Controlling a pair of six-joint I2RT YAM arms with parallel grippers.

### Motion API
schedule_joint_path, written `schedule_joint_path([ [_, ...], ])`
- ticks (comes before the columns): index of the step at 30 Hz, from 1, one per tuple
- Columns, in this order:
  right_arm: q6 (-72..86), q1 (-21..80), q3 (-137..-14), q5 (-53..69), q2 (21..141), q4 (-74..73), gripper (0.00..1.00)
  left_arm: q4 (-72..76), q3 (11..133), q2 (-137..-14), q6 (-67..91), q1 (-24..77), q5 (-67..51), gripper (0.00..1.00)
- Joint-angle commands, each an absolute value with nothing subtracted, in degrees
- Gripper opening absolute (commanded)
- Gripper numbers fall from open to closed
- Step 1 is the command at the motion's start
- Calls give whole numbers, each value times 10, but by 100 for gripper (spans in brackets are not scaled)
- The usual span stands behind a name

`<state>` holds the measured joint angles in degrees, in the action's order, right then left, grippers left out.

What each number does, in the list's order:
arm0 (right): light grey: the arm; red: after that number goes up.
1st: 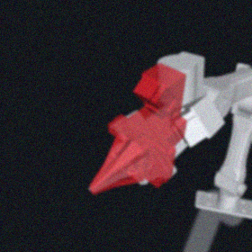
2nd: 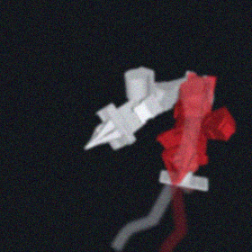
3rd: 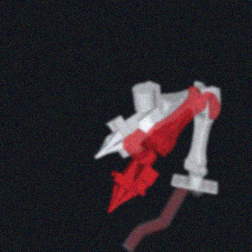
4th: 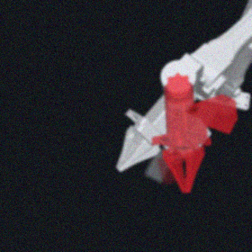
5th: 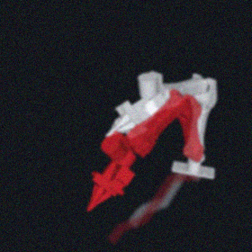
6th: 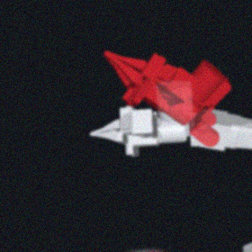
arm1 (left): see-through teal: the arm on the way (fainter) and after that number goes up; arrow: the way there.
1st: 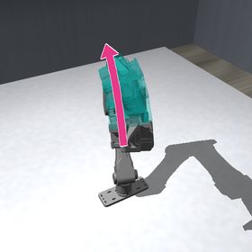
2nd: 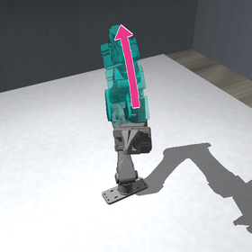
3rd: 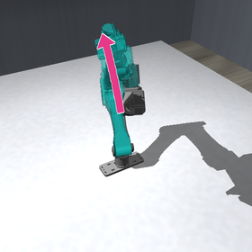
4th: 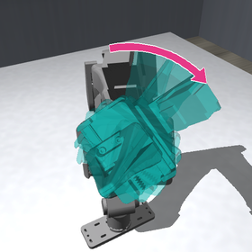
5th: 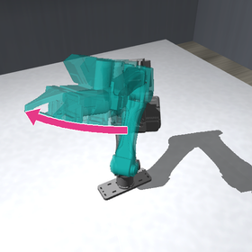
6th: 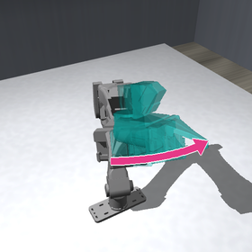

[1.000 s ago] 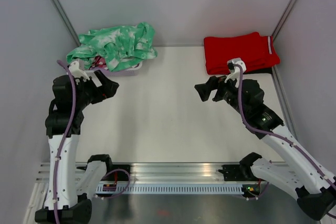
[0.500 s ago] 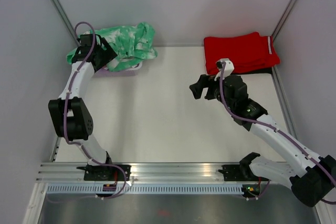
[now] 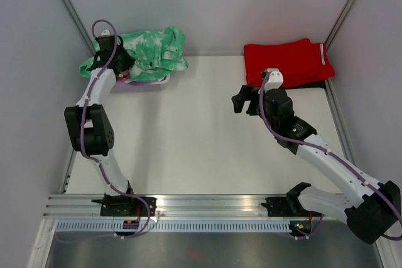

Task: Fold and stack the trousers
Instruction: Grab the trousers from the pile, then move the trousers to the center of the board

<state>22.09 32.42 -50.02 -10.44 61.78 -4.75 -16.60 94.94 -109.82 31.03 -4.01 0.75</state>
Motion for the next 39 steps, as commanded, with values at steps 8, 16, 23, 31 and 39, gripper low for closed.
schedule_joint_path([
  [8, 377, 309, -677, -364, 549, -314, 98, -205, 920, -750, 327, 217, 23, 2],
  [16, 474, 302, -741, -468, 397, -548, 98, -113, 730, -688, 506, 628, 279, 2],
  [23, 485, 303, -702, -429, 286, -620, 98, -140, 895, -901, 513, 787, 403, 2],
  [31, 482, 303, -691, -424, 285, -633, 98, -38, 1134, -1002, 346, 788, 445, 2],
  [39, 503, 303, -682, -432, 329, -642, 98, -60, 942, -957, 367, 787, 505, 10],
])
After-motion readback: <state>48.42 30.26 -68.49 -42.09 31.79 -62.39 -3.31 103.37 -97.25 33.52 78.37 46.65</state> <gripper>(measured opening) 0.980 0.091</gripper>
